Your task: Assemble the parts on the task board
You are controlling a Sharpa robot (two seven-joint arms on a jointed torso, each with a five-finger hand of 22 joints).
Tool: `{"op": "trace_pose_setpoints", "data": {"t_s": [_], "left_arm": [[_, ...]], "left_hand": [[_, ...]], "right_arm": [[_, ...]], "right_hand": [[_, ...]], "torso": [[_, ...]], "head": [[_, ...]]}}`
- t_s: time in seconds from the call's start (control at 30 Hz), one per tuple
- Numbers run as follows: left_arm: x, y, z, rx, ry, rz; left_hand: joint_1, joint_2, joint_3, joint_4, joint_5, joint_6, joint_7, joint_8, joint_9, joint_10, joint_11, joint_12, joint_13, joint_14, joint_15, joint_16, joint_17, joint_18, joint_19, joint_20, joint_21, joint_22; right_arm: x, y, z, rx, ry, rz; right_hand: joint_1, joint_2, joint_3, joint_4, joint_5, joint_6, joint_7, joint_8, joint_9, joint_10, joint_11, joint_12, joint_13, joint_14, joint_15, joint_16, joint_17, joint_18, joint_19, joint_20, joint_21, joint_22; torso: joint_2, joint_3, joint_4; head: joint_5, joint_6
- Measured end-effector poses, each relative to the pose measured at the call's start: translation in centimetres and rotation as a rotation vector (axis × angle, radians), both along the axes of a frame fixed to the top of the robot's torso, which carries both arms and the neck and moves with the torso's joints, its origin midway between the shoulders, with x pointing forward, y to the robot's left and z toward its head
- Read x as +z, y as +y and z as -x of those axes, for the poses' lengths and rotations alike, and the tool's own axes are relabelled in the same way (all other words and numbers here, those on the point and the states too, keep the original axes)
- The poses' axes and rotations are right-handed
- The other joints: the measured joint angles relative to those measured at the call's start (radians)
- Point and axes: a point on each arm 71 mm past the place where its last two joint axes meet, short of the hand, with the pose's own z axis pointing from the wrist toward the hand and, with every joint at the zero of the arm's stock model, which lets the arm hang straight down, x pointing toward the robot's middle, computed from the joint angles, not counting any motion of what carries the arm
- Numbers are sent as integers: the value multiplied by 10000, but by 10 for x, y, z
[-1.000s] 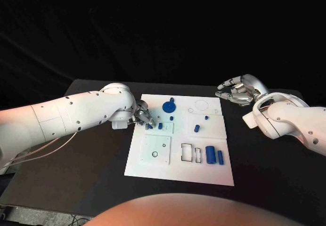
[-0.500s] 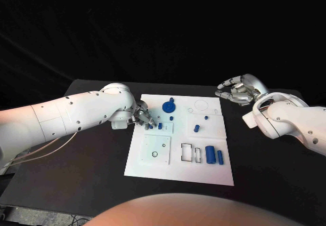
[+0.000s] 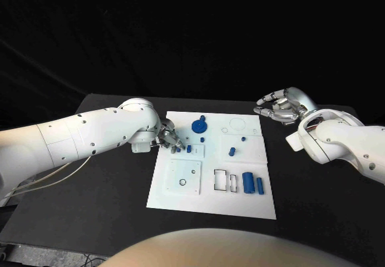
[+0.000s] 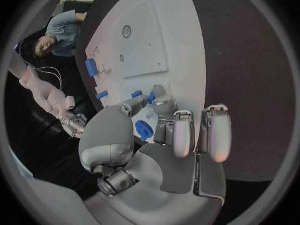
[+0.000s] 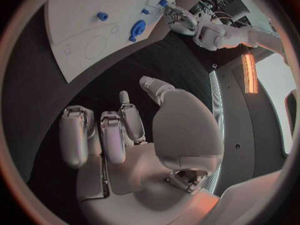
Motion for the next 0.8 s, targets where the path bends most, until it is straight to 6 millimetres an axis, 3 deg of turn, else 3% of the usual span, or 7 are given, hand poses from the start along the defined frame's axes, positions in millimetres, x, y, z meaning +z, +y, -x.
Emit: {"op": "trace_pose_setpoints", "data": {"t_s": [0.3, 0.5, 0.57, 0.8], "left_arm": [[0, 2, 2, 70, -92, 88], [2, 6, 4, 277, -216, 351], [3, 9, 4, 456, -296, 476], [10, 11, 2, 901, -551, 965]], "left_hand": [[-70, -70, -42, 41, 0, -4, 5, 0, -9, -42, 41, -119, -182, 0, 0, 0, 0, 0, 0, 0, -93, 0], [47, -286, -208, 94, 0, -444, 115, 0, -12, -385, 91, -523, -582, 0, 0, 0, 0, 0, 0, 0, -537, 0], [141, -366, -265, 93, 145, -602, 136, -13, -12, -522, 90, -675, -745, 0, 0, 0, 0, 0, 0, 0, -694, 0], [214, -393, -463, 209, 89, -621, 147, -42, -12, -594, 89, -707, -854, 0, 0, 0, 0, -1, 0, 0, -766, 0]], "right_arm": [[0, 0, 0, -1, 1, -4], [0, 0, 0, -10, 5, -2], [0, 0, 0, -14, 6, -1], [-1, 0, 0, -15, 12, -1]], "right_hand": [[0, 0, 0, 0, 0, 0, 0, 0, -1, 0, 0, 0, 5, 0, 0, 0, 0, 1, 0, 0, 0, -1], [0, 0, 0, 0, 0, 0, 0, 0, -1, 0, 0, 0, 5, 0, 0, 0, 0, 1, 0, 0, 0, -1], [0, 0, 0, 0, 0, 0, 0, 0, -1, 0, 0, 0, 4, 0, 0, 0, 0, 1, 0, 0, 0, -2], [0, 0, 0, 0, 0, 0, 0, 0, -2, 0, 0, 0, 3, 0, 0, 0, 0, 1, 0, 0, 0, -2]], "torso": [[0, -1, -2], [1, -2, -1], [0, -1, 1], [-3, -1, 4]], "head": [[-16, 0], [-28, 0], [-29, 0], [-29, 0]]}}
